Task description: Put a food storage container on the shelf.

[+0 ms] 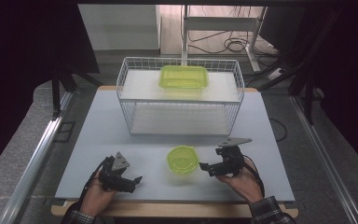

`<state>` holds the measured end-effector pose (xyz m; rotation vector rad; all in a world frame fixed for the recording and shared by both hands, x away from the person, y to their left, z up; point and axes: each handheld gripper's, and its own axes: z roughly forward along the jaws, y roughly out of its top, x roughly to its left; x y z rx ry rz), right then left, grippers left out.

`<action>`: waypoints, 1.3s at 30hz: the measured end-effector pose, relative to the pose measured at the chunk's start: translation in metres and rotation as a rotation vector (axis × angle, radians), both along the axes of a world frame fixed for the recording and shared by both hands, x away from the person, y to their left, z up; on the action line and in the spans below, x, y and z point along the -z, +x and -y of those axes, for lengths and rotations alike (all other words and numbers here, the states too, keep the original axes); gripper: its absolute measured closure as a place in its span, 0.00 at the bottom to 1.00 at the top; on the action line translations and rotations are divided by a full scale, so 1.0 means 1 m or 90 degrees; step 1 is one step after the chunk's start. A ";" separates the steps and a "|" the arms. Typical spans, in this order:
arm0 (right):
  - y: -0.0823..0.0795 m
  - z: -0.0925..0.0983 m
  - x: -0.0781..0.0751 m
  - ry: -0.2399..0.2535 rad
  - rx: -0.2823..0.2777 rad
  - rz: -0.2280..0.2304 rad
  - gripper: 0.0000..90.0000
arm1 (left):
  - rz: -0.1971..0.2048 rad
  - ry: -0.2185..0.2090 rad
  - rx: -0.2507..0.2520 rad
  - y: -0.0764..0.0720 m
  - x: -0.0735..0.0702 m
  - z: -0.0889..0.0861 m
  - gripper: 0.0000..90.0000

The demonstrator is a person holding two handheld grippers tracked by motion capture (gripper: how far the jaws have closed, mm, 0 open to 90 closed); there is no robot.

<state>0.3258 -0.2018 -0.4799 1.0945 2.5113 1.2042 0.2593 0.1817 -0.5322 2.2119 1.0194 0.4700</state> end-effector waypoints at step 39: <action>0.058 -0.016 0.019 0.183 0.005 -0.308 0.88 | 0.002 0.025 0.005 -0.001 0.001 0.001 0.07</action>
